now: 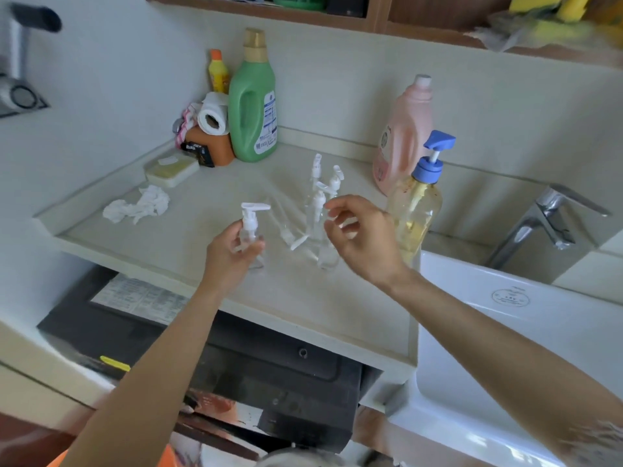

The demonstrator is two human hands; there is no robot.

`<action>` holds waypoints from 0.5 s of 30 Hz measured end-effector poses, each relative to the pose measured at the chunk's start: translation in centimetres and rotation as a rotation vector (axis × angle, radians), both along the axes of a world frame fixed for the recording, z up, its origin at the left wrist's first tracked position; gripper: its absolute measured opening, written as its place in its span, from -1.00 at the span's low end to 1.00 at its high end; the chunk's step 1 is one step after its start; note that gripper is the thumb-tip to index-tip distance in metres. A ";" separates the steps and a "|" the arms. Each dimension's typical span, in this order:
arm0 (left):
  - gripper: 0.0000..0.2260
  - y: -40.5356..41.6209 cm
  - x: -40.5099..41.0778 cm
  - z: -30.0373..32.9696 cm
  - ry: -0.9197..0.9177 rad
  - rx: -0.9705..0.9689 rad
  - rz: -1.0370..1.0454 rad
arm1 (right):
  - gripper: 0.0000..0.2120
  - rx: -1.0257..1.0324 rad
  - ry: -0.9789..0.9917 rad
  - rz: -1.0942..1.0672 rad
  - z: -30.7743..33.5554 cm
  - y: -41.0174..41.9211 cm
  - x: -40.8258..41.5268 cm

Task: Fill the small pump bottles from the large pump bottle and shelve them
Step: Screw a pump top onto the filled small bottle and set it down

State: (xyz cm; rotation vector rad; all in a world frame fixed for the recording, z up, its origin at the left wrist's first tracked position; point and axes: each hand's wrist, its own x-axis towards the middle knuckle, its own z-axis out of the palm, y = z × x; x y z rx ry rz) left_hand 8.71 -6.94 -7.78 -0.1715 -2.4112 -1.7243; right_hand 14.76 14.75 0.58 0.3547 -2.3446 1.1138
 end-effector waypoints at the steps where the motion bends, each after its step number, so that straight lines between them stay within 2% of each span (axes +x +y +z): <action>1: -0.83 -0.7 -1.1 0.0 -0.004 -0.011 0.021 | -0.80 0.027 0.038 0.039 -0.7 -1.0 -0.1; 3: -0.81 -1.6 -3.0 0.1 -0.010 -0.018 0.050 | -0.72 0.101 0.001 0.119 -2.3 -3.3 -0.9; 8: -0.77 -2.5 -5.5 -0.2 -0.063 -0.025 0.062 | -0.34 0.449 -0.613 0.099 -4.5 -8.8 -6.1; 11: -0.54 -2.4 -5.0 0.0 -0.071 -0.084 0.067 | -0.34 0.630 -0.772 0.006 -5.8 -10.5 -9.0; 13: -0.35 -2.6 -4.2 0.7 -0.075 -0.046 0.143 | -0.40 0.712 -0.807 -0.061 -6.9 -11.0 -10.2; 15: -0.33 -2.9 -2.9 1.3 -0.017 -0.011 0.256 | -0.47 0.738 -0.793 -0.111 -7.7 -10.8 -10.6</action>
